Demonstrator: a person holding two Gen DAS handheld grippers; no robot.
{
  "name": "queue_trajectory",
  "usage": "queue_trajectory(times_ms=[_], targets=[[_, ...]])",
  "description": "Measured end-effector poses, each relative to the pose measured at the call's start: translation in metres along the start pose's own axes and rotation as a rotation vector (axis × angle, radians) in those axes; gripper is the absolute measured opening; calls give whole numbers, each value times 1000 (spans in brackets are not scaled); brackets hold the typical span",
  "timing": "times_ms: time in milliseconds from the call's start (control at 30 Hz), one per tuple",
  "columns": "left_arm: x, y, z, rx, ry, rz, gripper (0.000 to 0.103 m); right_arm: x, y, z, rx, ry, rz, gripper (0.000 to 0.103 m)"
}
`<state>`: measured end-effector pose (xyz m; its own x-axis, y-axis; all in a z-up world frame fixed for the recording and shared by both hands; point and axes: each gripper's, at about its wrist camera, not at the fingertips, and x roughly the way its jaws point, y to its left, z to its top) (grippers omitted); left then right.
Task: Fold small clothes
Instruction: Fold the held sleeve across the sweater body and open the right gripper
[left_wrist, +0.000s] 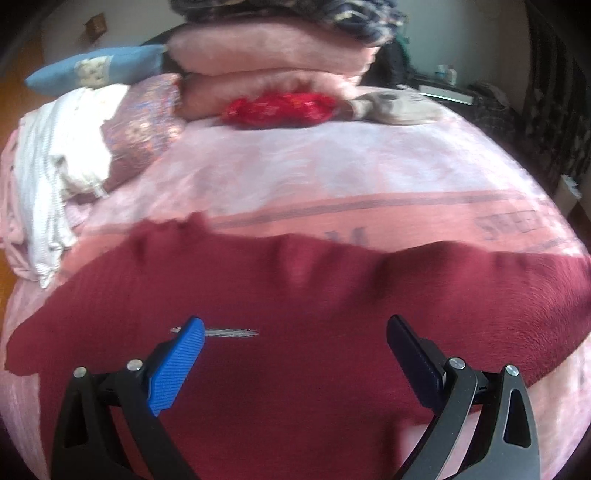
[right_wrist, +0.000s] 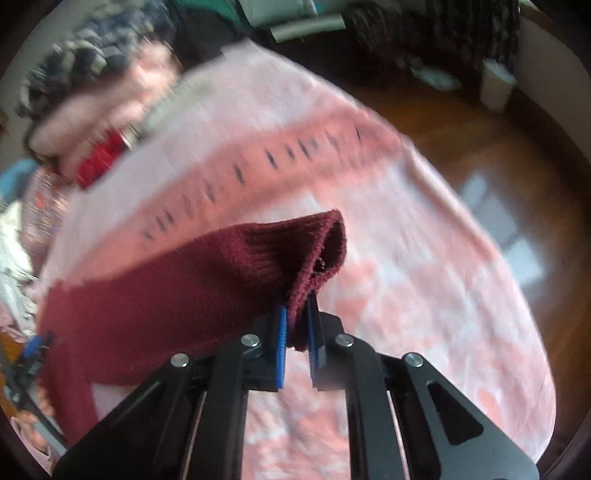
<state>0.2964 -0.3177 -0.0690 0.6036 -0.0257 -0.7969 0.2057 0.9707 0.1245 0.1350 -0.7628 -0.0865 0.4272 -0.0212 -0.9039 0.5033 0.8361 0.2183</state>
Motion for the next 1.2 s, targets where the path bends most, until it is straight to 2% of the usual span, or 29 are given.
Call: queue_trajectory(times_ms=[67, 100, 200, 267, 367, 500, 533, 667, 800, 933, 1000, 1067, 1133, 1200], targets=[[7, 20, -7, -13, 18, 19, 99, 33, 0, -12, 16, 94, -70, 9], [10, 29, -11, -25, 32, 22, 99, 44, 3, -16, 13, 111, -112, 9], [15, 55, -19, -65, 63, 8, 99, 34, 22, -11, -7, 89, -195, 9], [15, 73, -22, -75, 61, 7, 99, 8, 42, -5, -25, 23, -198, 9], [11, 97, -26, -98, 56, 0, 99, -19, 88, -4, -121, -43, -205, 9], [5, 130, -29, -124, 51, -13, 99, -32, 180, -22, -341, -69, -134, 9], [5, 135, -29, -122, 49, -12, 99, -29, 213, -33, -439, -65, -120, 9], [5, 160, -32, -109, 56, -21, 99, -12, 305, -72, -693, -23, -71, 6], [10, 186, -36, -156, 77, -42, 99, 1, 384, -111, -825, 35, 44, 6], [9, 205, -38, -171, 70, -42, 99, 15, 439, -133, -866, 107, 193, 6], [8, 210, -39, -181, 68, -55, 99, 20, 455, -142, -875, 134, 218, 12], [9, 211, -40, -187, 71, -71, 99, 24, 462, -149, -864, 169, 252, 19], [9, 209, -41, -188, 77, -94, 99, 23, 461, -151, -820, 208, 337, 28], [10, 200, -42, -182, 88, -122, 99, 9, 454, -145, -774, 210, 406, 28]])
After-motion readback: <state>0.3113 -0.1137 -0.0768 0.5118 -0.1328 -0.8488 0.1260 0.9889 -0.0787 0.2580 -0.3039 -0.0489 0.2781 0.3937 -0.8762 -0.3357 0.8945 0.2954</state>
